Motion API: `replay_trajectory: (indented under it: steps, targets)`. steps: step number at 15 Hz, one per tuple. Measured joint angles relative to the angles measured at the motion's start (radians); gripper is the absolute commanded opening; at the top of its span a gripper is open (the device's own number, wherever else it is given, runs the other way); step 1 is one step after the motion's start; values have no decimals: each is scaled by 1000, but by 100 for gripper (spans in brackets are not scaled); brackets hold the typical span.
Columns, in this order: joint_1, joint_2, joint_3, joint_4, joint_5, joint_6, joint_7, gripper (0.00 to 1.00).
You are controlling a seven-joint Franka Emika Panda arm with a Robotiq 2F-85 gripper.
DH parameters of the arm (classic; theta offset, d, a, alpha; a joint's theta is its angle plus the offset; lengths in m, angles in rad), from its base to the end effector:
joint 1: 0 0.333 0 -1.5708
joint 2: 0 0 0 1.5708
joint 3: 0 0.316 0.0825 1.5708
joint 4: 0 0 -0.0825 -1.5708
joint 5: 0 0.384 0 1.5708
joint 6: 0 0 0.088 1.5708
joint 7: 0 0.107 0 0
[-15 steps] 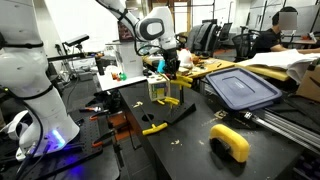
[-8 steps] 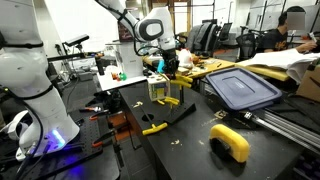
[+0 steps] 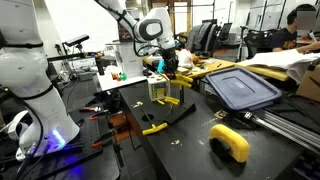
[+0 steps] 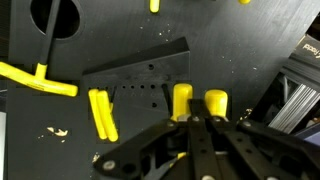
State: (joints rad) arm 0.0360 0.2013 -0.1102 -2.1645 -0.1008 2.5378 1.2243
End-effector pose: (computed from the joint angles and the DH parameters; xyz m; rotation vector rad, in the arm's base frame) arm 0.5754 -0.0406 0.3200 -2.5490 1.7745 -0.2980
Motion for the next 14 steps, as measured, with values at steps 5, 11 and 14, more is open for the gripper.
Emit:
replay_trajectory:
  steps: [5,11,14]
  targets:
    - [-3,-33,-11,-41,-60,-27,-3,0]
    - [-30,-74,-19,-109,-76,-32,-2,0]
    - [-42,-57,-20,-110,-77,-11,-2,0]
